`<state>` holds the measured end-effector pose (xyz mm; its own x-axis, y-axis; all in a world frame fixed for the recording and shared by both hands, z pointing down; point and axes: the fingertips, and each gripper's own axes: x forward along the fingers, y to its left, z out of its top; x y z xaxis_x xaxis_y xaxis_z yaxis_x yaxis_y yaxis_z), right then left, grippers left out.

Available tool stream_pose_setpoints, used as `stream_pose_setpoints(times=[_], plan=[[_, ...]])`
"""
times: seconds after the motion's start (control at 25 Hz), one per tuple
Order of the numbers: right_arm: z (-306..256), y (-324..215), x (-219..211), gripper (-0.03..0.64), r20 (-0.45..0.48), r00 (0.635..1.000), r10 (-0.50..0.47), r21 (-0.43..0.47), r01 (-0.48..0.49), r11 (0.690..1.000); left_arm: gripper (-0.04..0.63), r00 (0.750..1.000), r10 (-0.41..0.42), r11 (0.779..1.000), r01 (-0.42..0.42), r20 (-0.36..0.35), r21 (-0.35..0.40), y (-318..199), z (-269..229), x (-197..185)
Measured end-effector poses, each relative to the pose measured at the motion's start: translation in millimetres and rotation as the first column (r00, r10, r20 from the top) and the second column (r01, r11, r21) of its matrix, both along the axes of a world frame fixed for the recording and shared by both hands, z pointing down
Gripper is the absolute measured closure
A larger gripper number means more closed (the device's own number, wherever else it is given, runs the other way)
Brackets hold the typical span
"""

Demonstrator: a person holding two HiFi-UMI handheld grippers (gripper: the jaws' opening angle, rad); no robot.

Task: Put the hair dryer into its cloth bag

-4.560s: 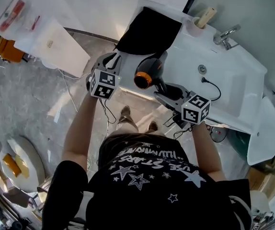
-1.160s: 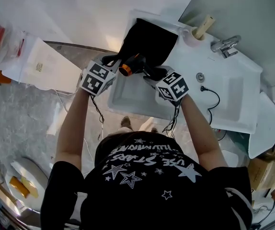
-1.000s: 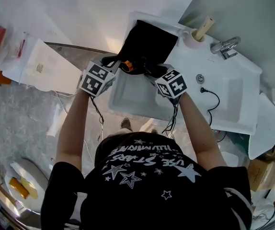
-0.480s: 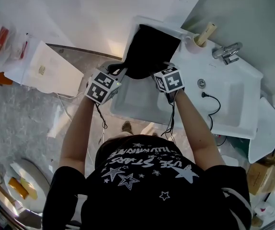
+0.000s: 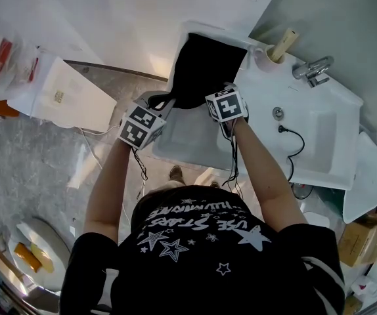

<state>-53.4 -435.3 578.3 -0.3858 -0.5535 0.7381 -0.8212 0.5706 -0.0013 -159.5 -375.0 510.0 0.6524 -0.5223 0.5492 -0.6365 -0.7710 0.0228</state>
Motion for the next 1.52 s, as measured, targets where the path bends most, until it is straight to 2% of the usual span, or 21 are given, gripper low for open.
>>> stream_pose_setpoints(times=[0.44,0.56,0.72,0.84,1.28,1.52], plan=[[5,2,-3,0.403,0.012,1.0,0.025,0.016,-0.025,1.0,0.548,0.999,-0.05,0.999,0.05,-0.003,0.004,2,2,-1],[4,8,-10,0.295,0.054,0.999,0.005,0.012,-0.005,1.0,0.545,0.998,-0.056,0.998,0.056,-0.003,0.004,2,3,-1],[-1,12,-13,0.231,0.069,0.998,-0.016,0.039,0.013,0.999,0.537,0.998,-0.07,0.998,0.07,0.002,0.005,2,2,0],[-8,17,-11,0.22,0.093,0.996,-0.01,0.046,0.006,0.999,0.522,0.997,-0.08,0.997,0.08,0.003,0.009,2,0,2],[-38,45,29,0.219,0.169,0.985,0.044,0.096,-0.061,0.993,0.332,0.994,-0.112,0.992,0.11,0.02,0.054,8,-7,15],[-54,63,54,0.219,0.196,0.979,0.051,0.125,-0.077,0.989,0.224,0.979,-0.2,0.976,0.196,0.031,0.095,16,-11,14]])
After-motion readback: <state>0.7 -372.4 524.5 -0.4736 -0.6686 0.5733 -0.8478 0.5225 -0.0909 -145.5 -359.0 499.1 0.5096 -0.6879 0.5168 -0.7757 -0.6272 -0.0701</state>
